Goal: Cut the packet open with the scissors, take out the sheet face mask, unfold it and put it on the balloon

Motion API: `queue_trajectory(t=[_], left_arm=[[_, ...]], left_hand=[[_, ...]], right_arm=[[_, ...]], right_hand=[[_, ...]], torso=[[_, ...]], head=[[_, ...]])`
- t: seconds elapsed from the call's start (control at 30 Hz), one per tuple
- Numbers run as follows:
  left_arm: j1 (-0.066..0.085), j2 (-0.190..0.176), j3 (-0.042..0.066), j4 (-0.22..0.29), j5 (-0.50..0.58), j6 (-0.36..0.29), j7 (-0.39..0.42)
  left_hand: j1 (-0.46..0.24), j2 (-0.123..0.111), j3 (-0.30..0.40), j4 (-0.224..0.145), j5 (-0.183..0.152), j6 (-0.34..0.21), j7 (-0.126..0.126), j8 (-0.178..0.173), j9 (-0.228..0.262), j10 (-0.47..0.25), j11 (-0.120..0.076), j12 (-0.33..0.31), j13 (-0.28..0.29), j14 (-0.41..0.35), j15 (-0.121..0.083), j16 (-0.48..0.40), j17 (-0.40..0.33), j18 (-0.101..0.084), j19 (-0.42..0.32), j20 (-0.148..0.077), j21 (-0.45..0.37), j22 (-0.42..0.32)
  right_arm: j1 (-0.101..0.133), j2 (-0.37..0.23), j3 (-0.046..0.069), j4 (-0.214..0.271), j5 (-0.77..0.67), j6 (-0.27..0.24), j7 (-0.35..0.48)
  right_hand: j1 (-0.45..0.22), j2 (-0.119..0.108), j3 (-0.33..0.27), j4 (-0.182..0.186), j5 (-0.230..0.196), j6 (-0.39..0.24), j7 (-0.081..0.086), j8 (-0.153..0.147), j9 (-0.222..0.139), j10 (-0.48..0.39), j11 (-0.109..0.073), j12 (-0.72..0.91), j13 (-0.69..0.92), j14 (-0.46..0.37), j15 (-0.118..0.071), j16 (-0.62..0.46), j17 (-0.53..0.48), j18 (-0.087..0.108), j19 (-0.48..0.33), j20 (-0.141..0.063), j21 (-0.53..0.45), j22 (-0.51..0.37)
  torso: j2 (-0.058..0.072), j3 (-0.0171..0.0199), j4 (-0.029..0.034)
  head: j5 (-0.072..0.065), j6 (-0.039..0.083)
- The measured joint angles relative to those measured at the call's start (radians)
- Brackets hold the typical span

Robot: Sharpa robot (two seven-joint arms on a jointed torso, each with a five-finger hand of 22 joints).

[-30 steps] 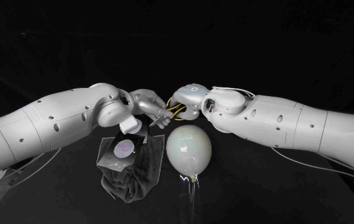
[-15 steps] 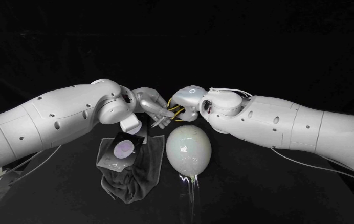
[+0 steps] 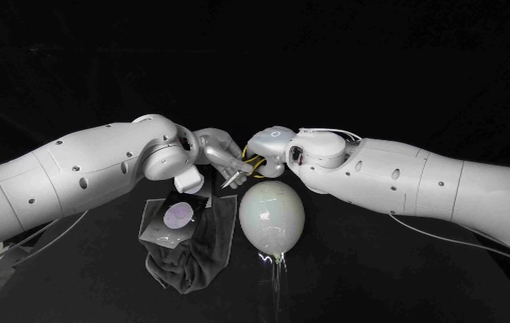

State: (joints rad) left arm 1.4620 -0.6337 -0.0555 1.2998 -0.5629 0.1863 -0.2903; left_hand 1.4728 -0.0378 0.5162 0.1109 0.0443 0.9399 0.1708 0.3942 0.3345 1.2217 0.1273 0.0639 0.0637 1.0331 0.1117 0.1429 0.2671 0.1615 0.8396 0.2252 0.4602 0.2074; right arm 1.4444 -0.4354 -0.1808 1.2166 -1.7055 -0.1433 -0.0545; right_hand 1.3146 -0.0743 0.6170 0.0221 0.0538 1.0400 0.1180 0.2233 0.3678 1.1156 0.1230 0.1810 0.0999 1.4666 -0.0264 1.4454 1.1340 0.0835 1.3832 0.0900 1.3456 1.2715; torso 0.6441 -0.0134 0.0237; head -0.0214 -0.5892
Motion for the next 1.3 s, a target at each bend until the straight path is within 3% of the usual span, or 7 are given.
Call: queue_trajectory(t=[0.27,0.4,0.73,0.87,1.1,1.23,1.3], left_arm=[[0.0,-0.007,0.001,0.013,-0.002,-0.001,-0.006],[0.001,-0.007,0.001,0.014,-0.002,-0.001,-0.007],[0.001,-0.001,0.001,0.009,0.012,-0.027,-0.008],[0.001,0.0,0.001,0.009,0.034,-0.046,-0.003],[0.004,0.0,0.003,0.005,0.084,-0.079,0.014],[0.005,0.0,0.004,-0.003,0.109,-0.093,0.026],[0.006,-0.001,0.006,-0.01,0.121,-0.101,0.033]], left_hand=[[-0.004,0.004,-0.003,-0.003,0.0,0.002,0.002,0.0,-0.002,0.001,0.001,0.0,0.0,0.001,0.002,0.0,0.001,0.0,-0.007,0.0,0.005,0.003],[-0.004,0.004,-0.003,-0.003,-0.001,0.002,0.003,0.0,-0.003,0.002,0.002,0.0,0.0,0.001,0.002,0.0,0.001,0.0,-0.007,0.0,0.009,0.004],[-0.005,0.003,-0.005,-0.005,-0.002,-0.009,0.013,-0.003,-0.002,-0.014,0.009,0.0,-0.002,-0.007,0.011,-0.002,0.001,-0.001,-0.044,0.004,0.027,0.017],[-0.078,-0.039,0.017,-0.021,0.002,-0.033,0.032,-0.029,-0.004,-0.063,0.025,0.0,-0.002,-0.018,0.021,-0.006,0.001,-0.001,-0.065,0.018,0.017,0.013],[-0.253,-0.154,-0.099,0.111,0.006,-0.087,0.049,-0.079,-0.024,-0.113,0.05,0.0,0.001,-0.062,0.035,-0.006,0.006,-0.001,-0.087,0.041,-0.029,-0.019],[-0.275,-0.167,-0.174,0.171,0.006,-0.114,0.04,-0.102,-0.031,-0.159,0.067,0.0,0.001,-0.107,0.051,-0.011,0.006,-0.001,-0.103,0.056,-0.061,-0.041],[-0.28,-0.136,-0.317,0.177,0.006,-0.122,0.038,-0.112,-0.031,-0.183,0.073,0.005,0.002,-0.134,0.057,-0.006,0.009,-0.001,-0.105,0.059,-0.084,-0.057]], right_arm=[[-0.001,-0.001,0.0,0.005,-0.001,0.005,-0.009],[-0.002,-0.002,-0.001,0.009,-0.001,0.006,-0.022],[-0.002,-0.007,0.001,0.017,-0.003,0.004,-0.068],[-0.002,-0.012,0.001,0.018,-0.004,-0.007,-0.082],[-0.004,-0.026,0.0,0.024,-0.004,-0.054,-0.092],[-0.005,-0.034,0.0,0.026,-0.004,-0.076,-0.093],[-0.006,-0.04,0.0,0.026,-0.003,-0.082,-0.093]], right_hand=[[-0.016,0.016,-0.022,0.015,-0.002,0.021,-0.035,0.048,0.018,-0.003,-0.009,0.148,0.088,0.0,-0.038,-0.001,0.014,0.0,0.006,-0.038,0.005,0.014],[-0.024,0.024,-0.028,0.02,-0.004,0.014,-0.046,0.065,0.018,-0.021,-0.027,0.311,0.184,-0.001,-0.048,-0.001,0.021,-0.001,0.008,-0.051,0.005,0.017],[-0.055,0.045,-0.012,0.06,-0.008,0.0,-0.058,0.089,0.019,-0.028,-0.034,0.59,0.484,0.0,-0.052,0.009,0.063,-0.007,0.02,-0.063,0.024,0.037],[-0.062,0.048,-0.01,0.063,-0.01,-0.005,-0.057,0.095,0.019,-0.025,-0.037,0.6,0.494,-0.001,-0.054,0.02,0.093,-0.008,0.031,-0.065,0.039,0.037],[-0.07,0.056,-0.004,0.068,-0.01,-0.012,-0.058,0.106,0.019,-0.024,-0.039,0.595,0.492,-0.001,-0.054,0.033,0.128,-0.023,0.04,-0.065,0.05,0.037],[-0.08,0.057,-0.004,0.068,-0.01,-0.018,-0.058,0.118,0.019,-0.024,-0.041,0.594,0.491,-0.001,-0.054,0.033,0.136,-0.023,0.04,-0.065,0.05,0.036],[-0.081,0.056,-0.003,0.069,-0.01,-0.019,-0.058,0.118,0.019,-0.024,-0.041,0.588,0.481,-0.001,-0.054,0.033,0.136,-0.023,0.04,-0.065,0.05,0.036]], torso=[[0.0,-0.0003,0.0],[0.0,-0.0005,-0.0002],[-0.002,0.0006,-0.0003],[-0.002,0.0006,-0.0008],[-0.001,0.0006,-0.0008],[-0.001,0.0009,-0.0002],[-0.001,0.0007,-0.0002]], head=[[0.002,0.003],[0.002,0.004],[0.001,0.004],[0.002,0.006],[-0.002,0.007],[-0.004,0.009],[-0.005,0.009]])
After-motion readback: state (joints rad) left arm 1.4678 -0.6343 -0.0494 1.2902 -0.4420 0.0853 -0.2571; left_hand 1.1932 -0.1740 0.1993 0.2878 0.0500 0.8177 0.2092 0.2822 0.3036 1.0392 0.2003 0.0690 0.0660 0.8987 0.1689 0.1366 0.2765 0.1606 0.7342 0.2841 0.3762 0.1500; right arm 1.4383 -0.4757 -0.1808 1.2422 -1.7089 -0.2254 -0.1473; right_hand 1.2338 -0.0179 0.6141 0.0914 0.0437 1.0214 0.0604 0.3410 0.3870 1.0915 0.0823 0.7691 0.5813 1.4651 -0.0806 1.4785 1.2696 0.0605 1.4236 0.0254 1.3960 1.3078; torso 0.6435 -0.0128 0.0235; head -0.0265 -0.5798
